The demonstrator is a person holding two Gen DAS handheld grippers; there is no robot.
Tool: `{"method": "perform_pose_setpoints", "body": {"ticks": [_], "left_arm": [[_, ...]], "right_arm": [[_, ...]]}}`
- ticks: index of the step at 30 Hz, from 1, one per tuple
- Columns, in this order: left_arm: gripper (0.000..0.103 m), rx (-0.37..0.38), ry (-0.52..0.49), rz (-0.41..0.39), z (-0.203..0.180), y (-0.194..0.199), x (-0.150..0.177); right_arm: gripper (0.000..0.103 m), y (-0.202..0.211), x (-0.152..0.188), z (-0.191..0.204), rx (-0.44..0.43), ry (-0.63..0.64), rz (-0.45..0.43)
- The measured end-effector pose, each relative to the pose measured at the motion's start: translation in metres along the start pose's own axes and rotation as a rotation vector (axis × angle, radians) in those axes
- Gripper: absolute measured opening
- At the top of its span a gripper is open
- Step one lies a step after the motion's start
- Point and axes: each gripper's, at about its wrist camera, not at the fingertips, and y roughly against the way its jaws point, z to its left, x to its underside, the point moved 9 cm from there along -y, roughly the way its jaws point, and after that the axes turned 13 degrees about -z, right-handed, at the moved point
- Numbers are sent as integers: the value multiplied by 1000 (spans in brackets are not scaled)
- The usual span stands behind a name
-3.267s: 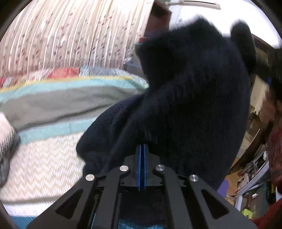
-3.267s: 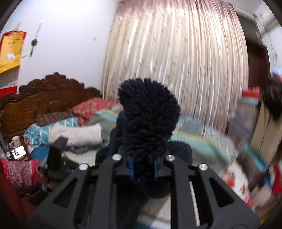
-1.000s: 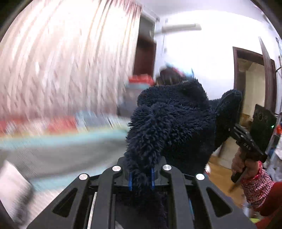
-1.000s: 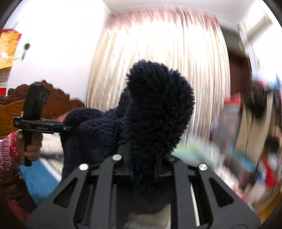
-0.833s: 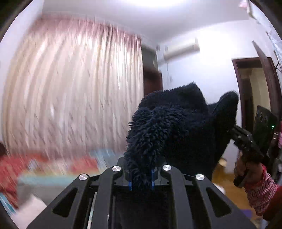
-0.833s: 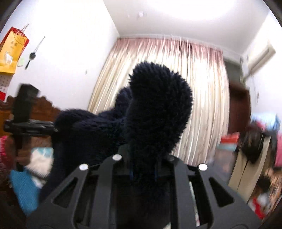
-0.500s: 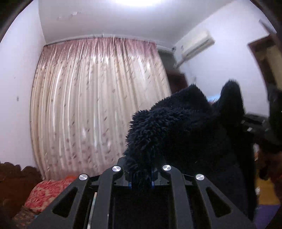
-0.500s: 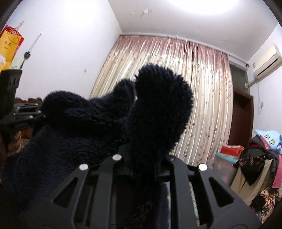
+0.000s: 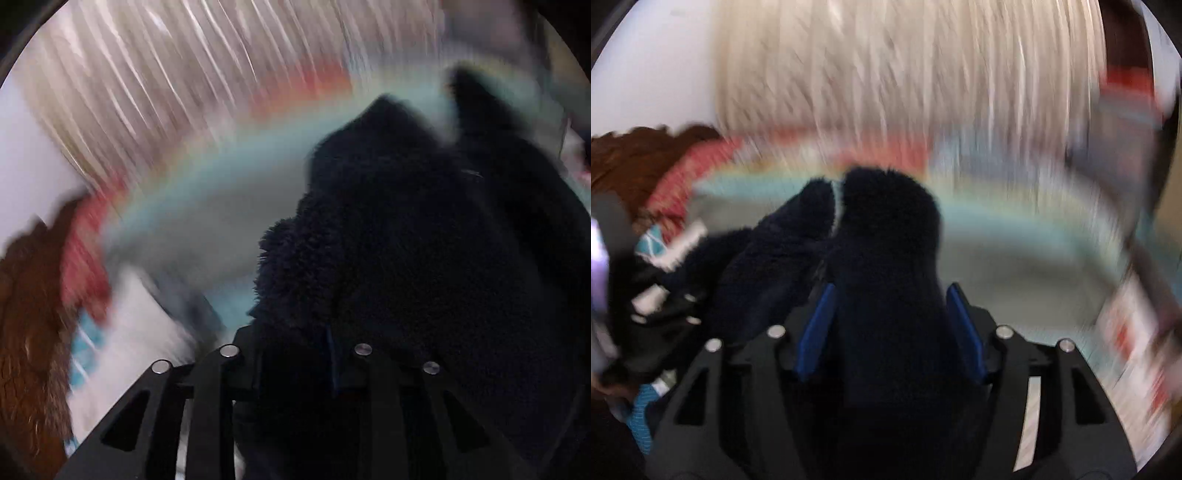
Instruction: Fold large clothes
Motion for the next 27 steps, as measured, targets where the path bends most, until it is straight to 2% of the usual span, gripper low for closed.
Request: {"method": "perform_pose_setpoints", "body": {"ticks": [1, 3, 4, 5, 6, 7, 10, 13, 14, 15, 16, 17, 20, 22, 23, 24, 25, 26, 27], "left_arm": [[32, 24, -10, 31, -11, -15, 13], [32, 36, -45, 38, -26, -27, 40], [32, 41, -62, 26, -27, -24, 46], [32, 55, -80, 9, -26, -19, 51], [32, 75, -97, -5, -25, -15, 51], [32, 102, -113, -17, -19, -4, 54], [32, 191, -87, -47, 4, 30, 56], [32, 235, -9, -77, 33, 70, 73], [32, 246, 31, -82, 44, 80, 81], [32, 265, 91, -83, 55, 96, 94], [32, 279, 126, -80, 61, 102, 101], [32, 297, 173, -75, 67, 115, 117], [32, 322, 235, -70, 68, 149, 157], [32, 355, 257, -77, 62, 168, 181], [32, 367, 263, -86, 56, 179, 192], [32, 369, 260, -90, 51, 184, 199], [32, 366, 241, -95, 46, 188, 211], [32, 365, 224, -101, 38, 194, 219], [32, 365, 206, -109, 31, 199, 226]], "right_arm": [[60, 0, 31, -14, -21, -50, 31], [61, 22, 77, -41, -72, -97, 49], [66, 36, 93, -49, -80, -98, 45], [75, 50, 108, -64, -76, -91, 38], [79, 67, 130, -80, -63, -76, 34], [83, 81, 155, -86, -53, -65, 45], [85, 115, 222, -120, -23, -95, 139], [85, 117, 279, -128, -47, -203, 273], [65, 119, 296, -123, -80, -256, 322], [47, 123, 302, -118, -103, -295, 321], [7, 128, 299, -114, -146, -344, 318], [7, 137, 283, -120, -141, -347, 287], [7, 163, 216, -164, 22, -148, 184], [7, 186, 150, -228, 253, 1, 98], [9, 196, 112, -266, 416, 125, 57], [13, 201, 93, -288, 505, 183, 46], [33, 205, 78, -313, 610, 210, 50], [60, 208, 69, -331, 680, 201, 56], [68, 210, 66, -341, 701, 158, 40]]}}
